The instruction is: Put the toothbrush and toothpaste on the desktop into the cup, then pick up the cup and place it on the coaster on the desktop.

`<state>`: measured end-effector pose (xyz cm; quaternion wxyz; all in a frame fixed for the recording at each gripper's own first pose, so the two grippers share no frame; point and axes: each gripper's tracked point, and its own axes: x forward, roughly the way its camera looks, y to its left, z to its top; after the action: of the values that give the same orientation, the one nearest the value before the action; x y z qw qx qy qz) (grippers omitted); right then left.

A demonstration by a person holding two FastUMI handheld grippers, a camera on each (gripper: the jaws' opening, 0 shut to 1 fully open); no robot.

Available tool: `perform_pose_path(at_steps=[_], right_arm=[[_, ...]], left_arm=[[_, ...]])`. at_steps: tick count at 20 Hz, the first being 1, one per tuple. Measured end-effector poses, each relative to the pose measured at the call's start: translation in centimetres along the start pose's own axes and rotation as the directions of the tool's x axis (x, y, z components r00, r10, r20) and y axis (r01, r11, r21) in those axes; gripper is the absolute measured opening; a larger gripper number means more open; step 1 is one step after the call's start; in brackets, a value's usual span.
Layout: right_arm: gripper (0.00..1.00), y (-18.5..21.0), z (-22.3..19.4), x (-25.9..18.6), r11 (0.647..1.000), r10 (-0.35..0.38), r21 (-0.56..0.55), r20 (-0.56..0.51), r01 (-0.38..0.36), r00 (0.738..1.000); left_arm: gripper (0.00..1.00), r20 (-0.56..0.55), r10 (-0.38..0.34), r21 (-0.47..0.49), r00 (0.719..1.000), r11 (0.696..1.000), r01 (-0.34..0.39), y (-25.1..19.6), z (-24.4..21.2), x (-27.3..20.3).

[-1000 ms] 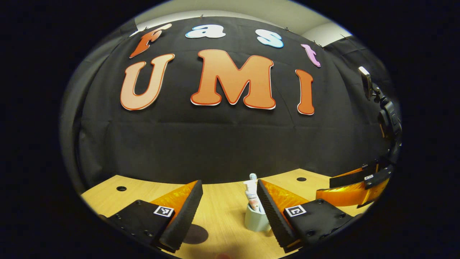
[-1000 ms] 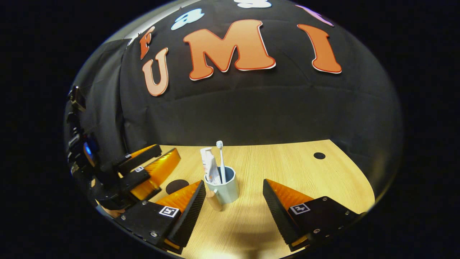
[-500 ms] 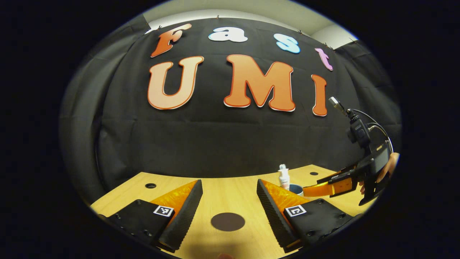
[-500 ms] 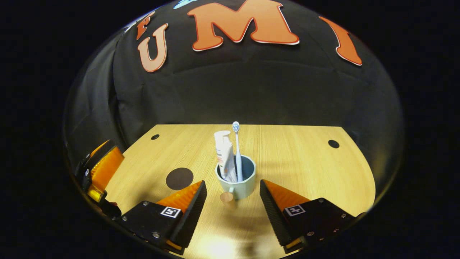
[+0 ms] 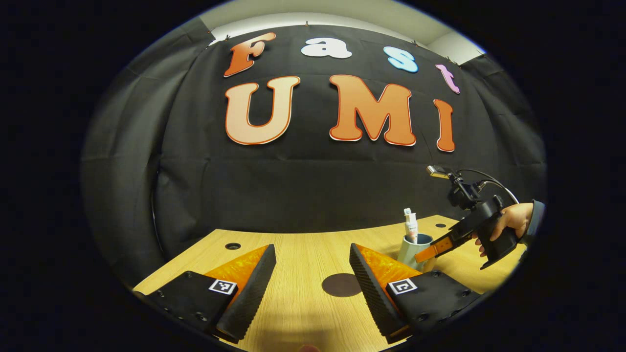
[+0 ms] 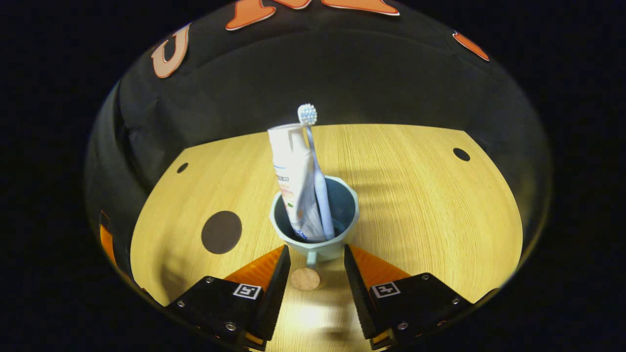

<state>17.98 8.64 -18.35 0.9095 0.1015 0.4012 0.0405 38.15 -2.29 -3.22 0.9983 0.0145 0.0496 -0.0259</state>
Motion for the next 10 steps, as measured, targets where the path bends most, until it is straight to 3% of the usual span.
perform_pose_path(at_steps=[6,7,8,10], right_arm=[[0.61,0.0,0.5,-0.1,0.999,-0.035,0.017,-0.103,0.037,0.994],[0.55,0.0,0.4,-0.2,0.999,-0.042,0.016,-0.115,0.044,0.992],[0.63,0.0,0.4,-0.3,0.999,-0.053,0.008,-0.125,0.054,0.991],[0.48,0.0,0.6,-0.8,0.998,-0.066,0.014,-0.127,0.069,0.990]], left_arm=[[0.97,-0.013,0.020,-0.021,1.000,1.000,-0.021,1.7,-1.3,-0.8],[0.97,-0.015,0.023,-0.026,1.000,0.999,-0.024,1.9,-1.5,-0.9],[0.97,-0.016,0.029,-0.031,0.999,0.999,-0.029,2.2,-1.5,-1.0],[0.97,-0.015,0.033,-0.042,0.999,0.999,-0.033,2.4,-1.7,-1.3]])
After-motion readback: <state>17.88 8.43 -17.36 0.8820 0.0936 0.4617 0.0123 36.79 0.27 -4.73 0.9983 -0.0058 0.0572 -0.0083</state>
